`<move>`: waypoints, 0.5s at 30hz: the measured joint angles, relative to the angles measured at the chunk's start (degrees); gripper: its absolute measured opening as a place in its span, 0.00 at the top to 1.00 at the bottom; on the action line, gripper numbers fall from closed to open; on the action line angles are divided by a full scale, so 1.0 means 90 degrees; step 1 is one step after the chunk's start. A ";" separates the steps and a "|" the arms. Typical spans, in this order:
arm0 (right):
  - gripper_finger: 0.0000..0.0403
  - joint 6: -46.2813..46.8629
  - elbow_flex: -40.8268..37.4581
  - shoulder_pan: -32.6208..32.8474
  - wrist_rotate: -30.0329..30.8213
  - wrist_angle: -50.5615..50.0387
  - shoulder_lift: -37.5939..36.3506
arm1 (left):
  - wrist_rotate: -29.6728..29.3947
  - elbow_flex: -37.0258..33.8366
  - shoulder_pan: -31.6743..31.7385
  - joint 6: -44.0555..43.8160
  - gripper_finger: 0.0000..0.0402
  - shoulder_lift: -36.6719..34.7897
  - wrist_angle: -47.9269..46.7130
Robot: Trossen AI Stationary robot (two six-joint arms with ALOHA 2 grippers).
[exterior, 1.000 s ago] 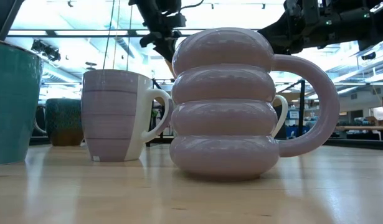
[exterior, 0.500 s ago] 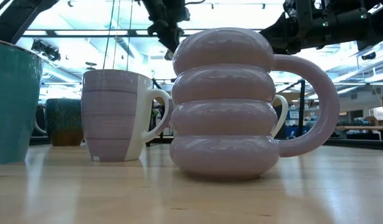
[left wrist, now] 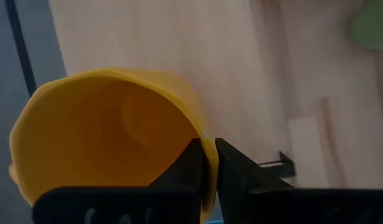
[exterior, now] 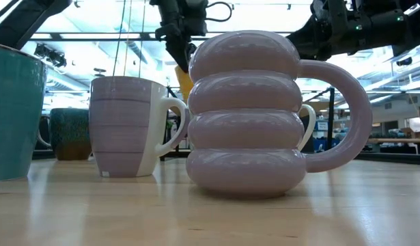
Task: Place coffee mugs
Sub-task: Put the yellow mug on the shelf
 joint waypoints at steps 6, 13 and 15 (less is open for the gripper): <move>0.59 0.0042 0.0000 0.0015 -0.0181 0.0049 0.0002 | 0.0005 0.0001 -0.0158 0.0007 0.93 0.0185 -0.0119; 0.59 0.0053 0.0000 0.0066 -0.0200 0.0048 0.0005 | -0.0453 0.0006 -0.0269 0.0217 0.92 0.0240 -0.0101; 0.59 0.0053 0.0000 0.0093 -0.0197 0.0068 0.0005 | -0.0545 0.0006 -0.0227 0.0174 0.90 0.0249 -0.0069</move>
